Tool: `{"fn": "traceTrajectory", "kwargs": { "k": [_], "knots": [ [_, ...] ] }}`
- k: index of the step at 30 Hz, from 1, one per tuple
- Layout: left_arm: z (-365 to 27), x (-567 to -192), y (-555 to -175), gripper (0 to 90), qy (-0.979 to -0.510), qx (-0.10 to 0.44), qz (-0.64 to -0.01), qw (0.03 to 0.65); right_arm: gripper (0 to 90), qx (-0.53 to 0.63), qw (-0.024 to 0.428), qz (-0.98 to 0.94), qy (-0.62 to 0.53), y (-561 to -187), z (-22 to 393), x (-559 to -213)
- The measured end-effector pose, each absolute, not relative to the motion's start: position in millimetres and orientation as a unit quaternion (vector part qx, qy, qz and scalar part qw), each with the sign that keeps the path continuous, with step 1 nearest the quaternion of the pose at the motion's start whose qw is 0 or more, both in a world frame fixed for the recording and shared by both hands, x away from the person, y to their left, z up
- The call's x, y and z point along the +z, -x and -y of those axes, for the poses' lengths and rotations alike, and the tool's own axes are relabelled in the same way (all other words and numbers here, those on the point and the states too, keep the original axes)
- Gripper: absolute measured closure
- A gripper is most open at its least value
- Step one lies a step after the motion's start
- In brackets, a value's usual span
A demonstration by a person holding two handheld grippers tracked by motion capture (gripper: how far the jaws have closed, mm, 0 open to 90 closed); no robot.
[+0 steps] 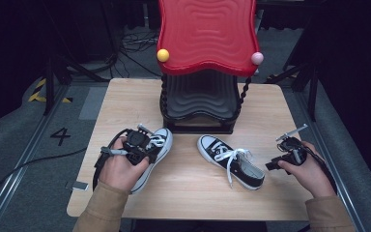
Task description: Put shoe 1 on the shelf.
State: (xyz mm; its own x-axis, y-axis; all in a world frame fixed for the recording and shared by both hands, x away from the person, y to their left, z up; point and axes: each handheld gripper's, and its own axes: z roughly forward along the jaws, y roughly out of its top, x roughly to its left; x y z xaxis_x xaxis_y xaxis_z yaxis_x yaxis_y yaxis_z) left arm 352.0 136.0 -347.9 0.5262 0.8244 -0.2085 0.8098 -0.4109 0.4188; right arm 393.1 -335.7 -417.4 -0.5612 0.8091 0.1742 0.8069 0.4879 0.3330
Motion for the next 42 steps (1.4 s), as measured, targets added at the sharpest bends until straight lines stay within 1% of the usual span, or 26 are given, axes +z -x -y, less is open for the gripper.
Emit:
{"fn": "traceTrajectory", "kwargs": {
  "k": [11, 14, 20, 27, 34, 42],
  "knots": [
    [-116.3, -324.3, -354.6, 84.8, -0.853, 0.005, -0.448, 0.268, 58.4, 0.199, 0.007, -0.853, -0.483, -384.9, 346.1, -416.2],
    [-110.2, -317.1, -358.3, 84.7, -0.858, 0.010, -0.434, 0.274, 58.5, 0.199, 0.007, -0.851, -0.486, -383.0, 348.3, -416.4],
    [-98.3, -303.9, -366.9, 84.6, -0.861, 0.014, -0.423, 0.281, 59.1, 0.204, 0.006, -0.847, -0.490, -379.3, 350.6, -415.5],
    [-83.9, -287.2, -372.8, 84.7, -0.864, 0.030, -0.412, 0.288, 59.1, 0.206, 0.006, -0.846, -0.492, -378.2, 352.8, -416.6],
    [-68.6, -277.1, -382.6, 84.7, -0.865, 0.052, -0.410, 0.286, 59.1, 0.208, 0.005, -0.846, -0.492, -377.8, 353.0, -416.9],
    [-56.6, -273.9, -399.9, 84.6, -0.854, 0.073, -0.425, 0.290, 59.1, 0.210, 0.001, -0.845, -0.492, -378.3, 353.1, -417.8]
  ]
}}
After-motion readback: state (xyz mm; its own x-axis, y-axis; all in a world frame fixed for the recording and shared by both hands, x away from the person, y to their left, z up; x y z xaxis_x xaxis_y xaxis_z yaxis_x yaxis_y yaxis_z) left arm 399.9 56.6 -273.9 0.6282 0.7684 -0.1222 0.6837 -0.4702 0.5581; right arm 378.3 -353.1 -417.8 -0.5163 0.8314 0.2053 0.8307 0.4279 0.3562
